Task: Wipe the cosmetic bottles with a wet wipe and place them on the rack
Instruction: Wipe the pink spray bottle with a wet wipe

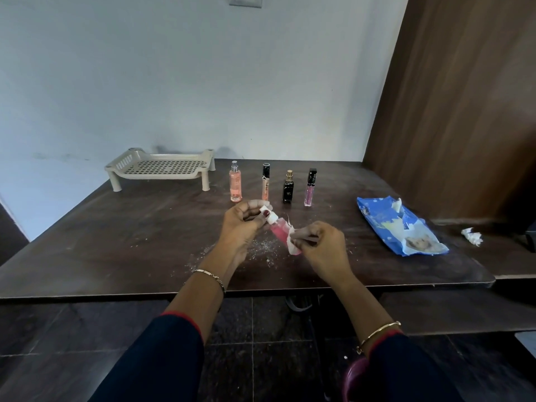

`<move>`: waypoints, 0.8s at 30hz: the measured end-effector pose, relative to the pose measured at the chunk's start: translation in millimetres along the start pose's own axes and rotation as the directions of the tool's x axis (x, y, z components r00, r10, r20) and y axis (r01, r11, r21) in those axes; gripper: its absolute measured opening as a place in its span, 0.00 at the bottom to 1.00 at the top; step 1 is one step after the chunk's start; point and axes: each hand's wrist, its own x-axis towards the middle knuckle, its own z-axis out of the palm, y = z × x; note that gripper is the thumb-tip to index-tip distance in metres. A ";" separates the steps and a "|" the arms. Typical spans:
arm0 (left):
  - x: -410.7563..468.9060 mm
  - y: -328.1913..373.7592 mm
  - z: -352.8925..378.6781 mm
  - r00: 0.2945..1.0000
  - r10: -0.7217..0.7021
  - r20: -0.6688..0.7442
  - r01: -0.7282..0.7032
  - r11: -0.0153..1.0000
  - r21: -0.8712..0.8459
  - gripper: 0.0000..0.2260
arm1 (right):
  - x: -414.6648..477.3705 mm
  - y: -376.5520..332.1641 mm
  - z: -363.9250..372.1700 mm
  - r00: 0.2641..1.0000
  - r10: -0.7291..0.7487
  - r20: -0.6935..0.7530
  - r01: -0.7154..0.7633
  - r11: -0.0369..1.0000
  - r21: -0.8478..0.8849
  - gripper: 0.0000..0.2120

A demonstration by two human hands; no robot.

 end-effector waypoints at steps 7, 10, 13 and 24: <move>-2.8 9.2 4.6 0.996 0.014 0.090 -0.020 0.997 0.068 0.09 | 10.2 -12.0 -1.4 0.999 -0.007 0.037 0.008 1.000 -0.025 0.11; -4.0 13.0 5.4 0.991 0.054 0.126 -0.069 0.991 0.118 0.09 | 13.1 -17.7 3.0 0.999 -0.033 0.037 0.032 0.999 0.019 0.16; -4.2 13.7 7.4 0.987 0.062 0.149 -0.080 0.989 0.122 0.11 | 10.0 -13.8 -0.1 0.999 0.023 0.047 -0.021 0.999 -0.043 0.14; -14.3 10.2 15.8 0.987 0.140 0.075 -0.150 0.976 0.157 0.10 | 6.6 -8.0 -13.2 0.995 0.029 0.096 -0.008 0.978 -0.207 0.13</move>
